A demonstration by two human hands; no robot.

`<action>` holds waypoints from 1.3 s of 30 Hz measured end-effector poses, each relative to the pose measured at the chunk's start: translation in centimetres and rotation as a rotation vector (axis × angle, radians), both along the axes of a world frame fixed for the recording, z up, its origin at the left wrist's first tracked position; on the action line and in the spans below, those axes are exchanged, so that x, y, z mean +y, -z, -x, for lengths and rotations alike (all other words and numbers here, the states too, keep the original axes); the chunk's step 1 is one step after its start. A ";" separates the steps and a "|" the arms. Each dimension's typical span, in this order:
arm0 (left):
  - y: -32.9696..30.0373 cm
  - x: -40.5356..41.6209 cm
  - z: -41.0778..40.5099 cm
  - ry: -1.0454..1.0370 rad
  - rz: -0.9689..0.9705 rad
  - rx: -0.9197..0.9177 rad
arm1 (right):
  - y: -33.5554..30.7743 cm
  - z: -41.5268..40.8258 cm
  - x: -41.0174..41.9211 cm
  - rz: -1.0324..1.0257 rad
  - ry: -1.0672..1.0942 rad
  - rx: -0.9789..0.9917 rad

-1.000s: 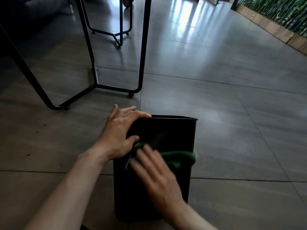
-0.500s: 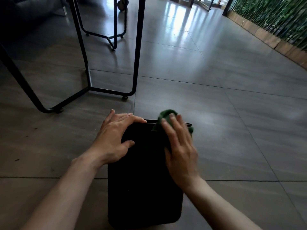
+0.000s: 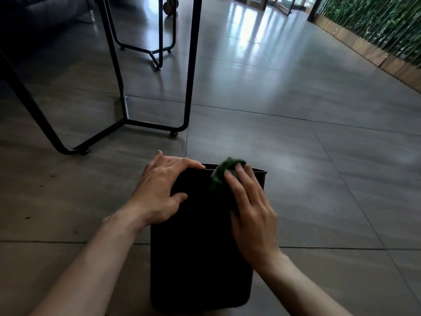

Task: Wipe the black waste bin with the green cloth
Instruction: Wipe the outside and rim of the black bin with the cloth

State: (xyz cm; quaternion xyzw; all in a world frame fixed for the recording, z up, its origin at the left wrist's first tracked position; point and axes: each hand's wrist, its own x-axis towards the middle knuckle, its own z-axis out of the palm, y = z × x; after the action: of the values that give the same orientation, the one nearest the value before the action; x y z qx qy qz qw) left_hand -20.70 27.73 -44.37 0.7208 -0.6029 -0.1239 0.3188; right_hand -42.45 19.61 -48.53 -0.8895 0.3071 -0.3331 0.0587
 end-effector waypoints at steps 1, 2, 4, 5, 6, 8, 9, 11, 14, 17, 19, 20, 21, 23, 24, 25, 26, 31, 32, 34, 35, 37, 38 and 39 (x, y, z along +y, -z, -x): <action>0.0 0.0 -0.1 -0.006 0.002 -0.003 | -0.6 -1.0 -0.3 -0.007 0.040 -0.009; -0.1 0.0 -0.1 -0.007 0.001 -0.007 | -0.5 -1.6 -0.1 0.005 0.042 0.000; -0.1 0.0 -0.1 -0.009 0.007 -0.010 | 1.1 -1.5 1.4 0.077 -0.067 0.052; -0.1 0.0 -0.1 -0.005 0.008 -0.010 | 2.6 -0.8 2.6 0.142 -0.163 0.101; -0.1 0.0 0.0 -0.001 0.005 -0.010 | 4.2 0.2 3.9 0.222 -0.271 0.178; -0.1 0.0 0.0 0.011 0.003 -0.004 | 7.0 2.8 6.2 0.410 -0.484 0.429; 0.0 0.0 0.1 0.017 0.005 -0.001 | 7.6 3.9 6.6 0.477 -0.557 0.555; 0.1 0.0 0.2 0.026 0.007 0.003 | 7.3 5.2 5.9 0.469 -0.560 0.587; 0.2 -0.1 0.1 0.022 0.012 0.000 | 4.0 3.8 2.9 0.204 -0.276 0.248; 0.1 -0.2 0.1 0.021 0.012 -0.005 | 0.7 0.5 0.6 0.033 -0.007 0.071; 0.1 -0.2 0.0 0.022 0.012 -0.008 | 0.7 -0.7 0.9 0.054 0.012 0.065; 0.1 -0.2 0.0 0.023 0.014 -0.009 | 1.4 -0.7 1.6 0.095 -0.035 0.089; 0.1 -0.2 0.0 0.024 0.015 -0.010 | 2.7 -0.3 2.5 0.154 -0.116 0.133; 0.1 -0.1 0.1 0.022 0.007 -0.005 | 5.8 1.5 5.1 0.303 -0.333 0.297; 0.1 -0.1 0.1 0.022 0.004 -0.001 | 6.9 2.6 6.1 0.389 -0.438 0.412; 0.1 -0.1 0.2 0.024 0.006 0.003 | 7.3 3.6 6.5 0.456 -0.512 0.514; 0.0 -0.1 0.2 0.028 0.008 0.006 | 7.3 4.2 6.3 0.476 -0.542 0.556; -0.1 -0.2 0.3 0.035 0.001 0.004 | 2.9 2.0 2.2 0.079 -0.133 0.112; -0.2 -0.3 0.4 0.036 -0.001 -0.003 | 1.9 1.1 1.7 0.016 -0.040 0.051; -0.2 -0.4 0.4 0.038 0.000 -0.012 | 1.4 -0.5 2.0 -0.005 -0.010 0.026; -0.2 -0.4 0.4 0.038 0.003 -0.014 | 2.0 -0.9 2.6 0.032 -0.075 0.054; -0.2 -0.3 0.4 0.036 0.001 -0.013 | 4.3 -0.1 4.6 0.167 -0.274 0.175; -0.2 -0.3 0.4 0.036 -0.002 -0.007 | 5.7 0.9 5.6 0.249 -0.370 0.270; -0.2 -0.1 0.4 0.036 -0.005 0.002 | 6.8 2.1 6.5 0.332 -0.455 0.386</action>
State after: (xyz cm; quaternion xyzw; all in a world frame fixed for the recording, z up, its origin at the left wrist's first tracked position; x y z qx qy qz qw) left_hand -21.06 27.60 -44.12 0.7106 -0.6152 -0.1316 0.3151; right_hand -44.57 26.08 -55.30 -0.9793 0.0476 -0.1824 -0.0733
